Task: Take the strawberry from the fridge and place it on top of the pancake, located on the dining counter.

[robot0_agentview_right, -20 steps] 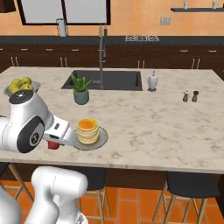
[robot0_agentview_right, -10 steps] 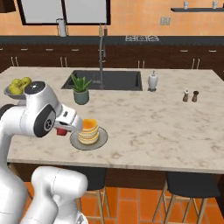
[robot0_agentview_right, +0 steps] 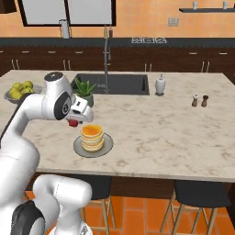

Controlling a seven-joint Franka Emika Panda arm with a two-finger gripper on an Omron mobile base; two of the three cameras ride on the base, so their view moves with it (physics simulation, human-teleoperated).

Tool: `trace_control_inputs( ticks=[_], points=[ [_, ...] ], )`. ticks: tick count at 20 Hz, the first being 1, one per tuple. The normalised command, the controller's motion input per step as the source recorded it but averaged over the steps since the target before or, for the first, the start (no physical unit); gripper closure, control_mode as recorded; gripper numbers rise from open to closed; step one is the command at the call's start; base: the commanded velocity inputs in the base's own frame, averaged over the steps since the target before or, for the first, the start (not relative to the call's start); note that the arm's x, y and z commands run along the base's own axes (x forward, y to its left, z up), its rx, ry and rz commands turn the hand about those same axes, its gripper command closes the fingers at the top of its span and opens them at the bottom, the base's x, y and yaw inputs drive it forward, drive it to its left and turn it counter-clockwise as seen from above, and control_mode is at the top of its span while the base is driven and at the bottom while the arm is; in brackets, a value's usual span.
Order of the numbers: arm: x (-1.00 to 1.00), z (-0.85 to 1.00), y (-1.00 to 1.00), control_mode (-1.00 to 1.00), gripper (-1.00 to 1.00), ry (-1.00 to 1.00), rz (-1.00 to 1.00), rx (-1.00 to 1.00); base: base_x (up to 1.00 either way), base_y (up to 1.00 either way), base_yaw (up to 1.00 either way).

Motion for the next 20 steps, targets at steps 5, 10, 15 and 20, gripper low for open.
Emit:
trace_control_inputs(
  ticks=[5,10,15,20],
  points=[
    [1.00,-0.46,-0.07,-1.00,1.00,0.01,0.00,0.00,0.00,0.00,0.00],
    [0.96,-0.62,-0.10,-1.00,1.00,0.00,0.00,0.02,0.00,0.00,0.00],
    [0.24,-0.56,0.01,-1.00,1.00,0.00,0.00,0.00,0.00,0.00,0.00],
    [0.00,-0.24,0.14,-1.00,1.00,0.05,0.00,0.00,0.00,0.00,0.00]
  ],
)
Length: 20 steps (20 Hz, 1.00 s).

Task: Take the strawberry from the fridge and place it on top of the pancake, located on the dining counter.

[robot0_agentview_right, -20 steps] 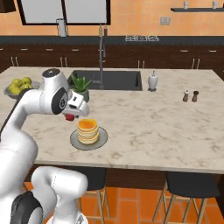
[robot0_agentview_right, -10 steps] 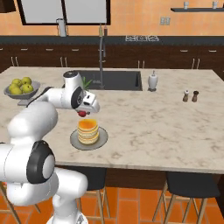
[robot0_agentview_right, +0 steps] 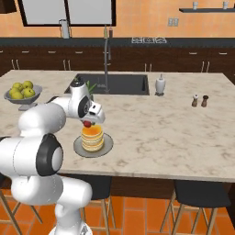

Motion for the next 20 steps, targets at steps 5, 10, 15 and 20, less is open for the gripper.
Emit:
trace_control_inputs(
  ticks=[5,10,15,20],
  points=[
    [0.08,-0.18,0.01,-1.00,1.00,0.01,0.00,0.00,0.00,0.00,0.00],
    [0.01,-0.26,0.00,-1.00,1.00,0.00,0.00,0.00,0.00,0.00,0.00],
    [0.00,-0.22,0.00,-1.00,1.00,-0.03,0.00,0.00,0.00,0.00,0.00],
    [0.02,-0.02,-0.01,-1.00,1.00,-0.02,0.00,0.00,0.00,0.00,0.00]
  ],
)
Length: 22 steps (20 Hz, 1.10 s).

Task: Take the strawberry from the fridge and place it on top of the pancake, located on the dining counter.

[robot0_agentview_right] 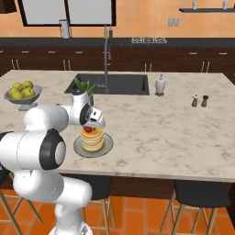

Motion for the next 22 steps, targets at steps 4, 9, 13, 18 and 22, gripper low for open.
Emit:
trace_control_inputs(
  ticks=[4,9,13,18,22],
  points=[
    [0.09,0.16,-0.03,-1.00,1.00,0.00,0.00,0.00,0.00,0.00,0.00],
    [0.17,0.17,0.00,-1.00,1.00,0.00,0.00,0.00,0.00,0.00,0.00],
    [0.05,0.02,0.00,-1.00,1.00,-0.01,0.00,0.00,0.00,0.00,0.00],
    [-0.06,-0.09,-0.02,-1.00,1.00,-0.04,0.00,0.00,0.00,0.00,0.00],
    [-0.04,-0.22,0.00,-1.00,1.00,0.00,0.00,0.00,0.00,0.00,0.00]
  ],
)
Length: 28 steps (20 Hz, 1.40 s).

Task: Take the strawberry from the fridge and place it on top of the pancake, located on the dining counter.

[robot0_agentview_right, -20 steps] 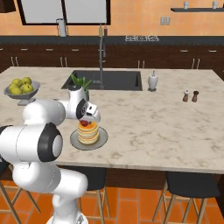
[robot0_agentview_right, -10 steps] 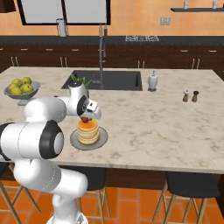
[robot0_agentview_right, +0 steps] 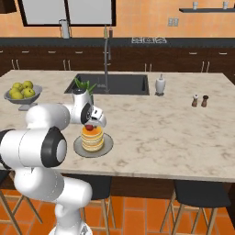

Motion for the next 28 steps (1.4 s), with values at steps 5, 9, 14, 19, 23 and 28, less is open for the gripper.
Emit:
trace_control_inputs(
  ticks=[5,9,14,19,23,28],
  points=[
    [0.00,-0.08,0.00,-1.00,1.00,-0.01,0.00,0.00,0.00,0.00,0.00],
    [0.00,0.00,0.00,-1.00,1.00,0.00,0.00,0.00,0.00,0.00,0.00],
    [0.00,0.00,0.00,-1.00,-1.00,0.00,0.00,0.00,0.00,0.00,0.00],
    [0.00,0.00,0.00,-1.00,-1.00,-0.09,0.00,0.00,0.00,0.00,0.00],
    [0.00,0.10,0.00,-1.00,-1.00,-0.13,0.00,0.00,0.00,0.00,0.00],
    [-0.04,0.50,0.00,-1.00,-1.00,-0.04,0.00,0.00,0.00,0.00,0.00]
  ],
)
